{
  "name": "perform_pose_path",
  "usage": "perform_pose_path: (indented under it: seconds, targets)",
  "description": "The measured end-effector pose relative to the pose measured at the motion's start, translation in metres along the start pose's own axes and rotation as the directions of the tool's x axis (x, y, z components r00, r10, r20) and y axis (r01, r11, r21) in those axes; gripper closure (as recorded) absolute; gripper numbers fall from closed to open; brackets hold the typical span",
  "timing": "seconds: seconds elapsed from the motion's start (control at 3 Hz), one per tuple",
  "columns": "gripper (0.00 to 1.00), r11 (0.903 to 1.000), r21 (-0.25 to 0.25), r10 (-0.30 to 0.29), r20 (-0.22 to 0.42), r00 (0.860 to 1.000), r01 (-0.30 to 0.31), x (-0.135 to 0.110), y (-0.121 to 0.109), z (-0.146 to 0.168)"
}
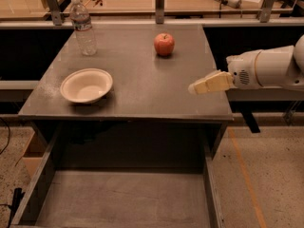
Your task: Place apple into top drawer
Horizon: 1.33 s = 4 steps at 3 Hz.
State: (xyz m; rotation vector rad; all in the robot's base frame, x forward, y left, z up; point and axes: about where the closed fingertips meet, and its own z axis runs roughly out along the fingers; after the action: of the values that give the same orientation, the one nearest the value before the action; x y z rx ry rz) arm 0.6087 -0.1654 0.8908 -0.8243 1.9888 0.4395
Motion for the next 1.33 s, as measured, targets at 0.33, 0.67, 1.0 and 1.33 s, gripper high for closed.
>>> perform_pose_path:
  seconds: [0.33, 0.67, 1.0, 1.33]
  targets:
    - [0.00, 1.0000, 0.000, 0.000, 0.000, 1.000, 0.000, 0.000, 0.000, 0.000]
    - [0.00, 0.9993, 0.035, 0.011, 0.055, 0.998, -0.013, -0.007, -0.007, 0.017]
    - [0.00, 0.9963, 0.076, 0.027, 0.177, 0.984, -0.041, -0.028, -0.023, 0.055]
    - [0.00, 0.9920, 0.110, 0.034, 0.244, 0.969, -0.062, -0.042, -0.040, 0.086]
